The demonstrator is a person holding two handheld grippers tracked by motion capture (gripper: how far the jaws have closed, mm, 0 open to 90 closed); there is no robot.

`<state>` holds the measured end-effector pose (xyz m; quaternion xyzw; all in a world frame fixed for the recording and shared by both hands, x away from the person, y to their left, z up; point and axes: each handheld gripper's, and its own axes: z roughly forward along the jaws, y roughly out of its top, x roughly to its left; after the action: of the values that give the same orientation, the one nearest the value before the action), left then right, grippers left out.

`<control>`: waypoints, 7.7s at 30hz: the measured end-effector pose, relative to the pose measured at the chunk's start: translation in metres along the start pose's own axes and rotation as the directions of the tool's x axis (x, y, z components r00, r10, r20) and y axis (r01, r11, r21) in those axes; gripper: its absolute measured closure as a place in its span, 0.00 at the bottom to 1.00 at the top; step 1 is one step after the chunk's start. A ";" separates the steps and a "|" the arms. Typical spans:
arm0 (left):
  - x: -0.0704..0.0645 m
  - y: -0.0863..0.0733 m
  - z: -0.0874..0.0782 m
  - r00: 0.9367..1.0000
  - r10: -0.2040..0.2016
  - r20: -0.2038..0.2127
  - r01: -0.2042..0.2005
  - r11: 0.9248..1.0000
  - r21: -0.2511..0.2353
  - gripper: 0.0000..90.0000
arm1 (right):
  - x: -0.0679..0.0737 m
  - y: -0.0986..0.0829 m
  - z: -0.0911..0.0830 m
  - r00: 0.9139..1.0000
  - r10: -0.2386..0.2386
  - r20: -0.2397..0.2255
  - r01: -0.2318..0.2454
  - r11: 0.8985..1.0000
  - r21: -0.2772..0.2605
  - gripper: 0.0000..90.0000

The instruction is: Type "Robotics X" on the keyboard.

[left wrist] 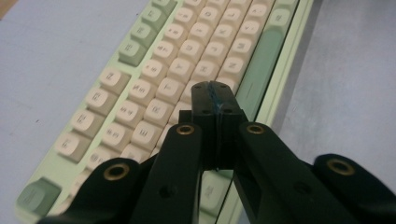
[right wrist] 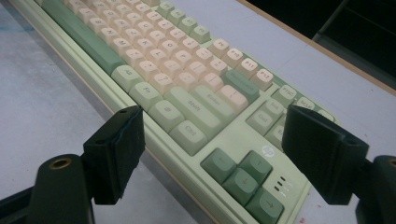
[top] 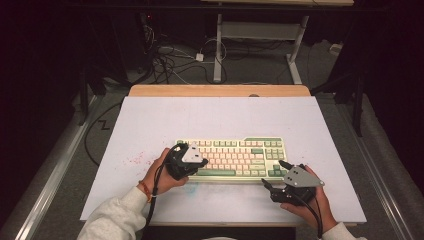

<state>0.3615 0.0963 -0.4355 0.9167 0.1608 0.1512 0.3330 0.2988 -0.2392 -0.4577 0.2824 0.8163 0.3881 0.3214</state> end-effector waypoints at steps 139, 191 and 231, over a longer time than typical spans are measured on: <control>-0.019 -0.114 -0.049 0.958 -0.110 -0.265 0.103 0.994 -0.041 0.20 | 0.010 0.071 0.103 0.973 -0.077 -0.217 0.104 0.988 0.115 1.00; -0.020 -0.114 -0.048 0.961 -0.115 -0.252 0.112 0.993 -0.030 0.21 | -0.004 0.070 0.069 0.995 -0.001 -0.105 -0.002 0.999 -0.035 0.35; -0.010 -0.107 -0.057 0.968 -0.199 -0.154 0.185 0.978 -0.099 0.85 | 0.000 0.007 0.005 0.998 0.023 -0.063 -0.026 0.999 -0.040 0.23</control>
<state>0.3093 0.2021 -0.4660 0.8665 0.2692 0.1993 0.3701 0.3042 -0.2328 -0.4544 0.2737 0.8143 0.4170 0.2967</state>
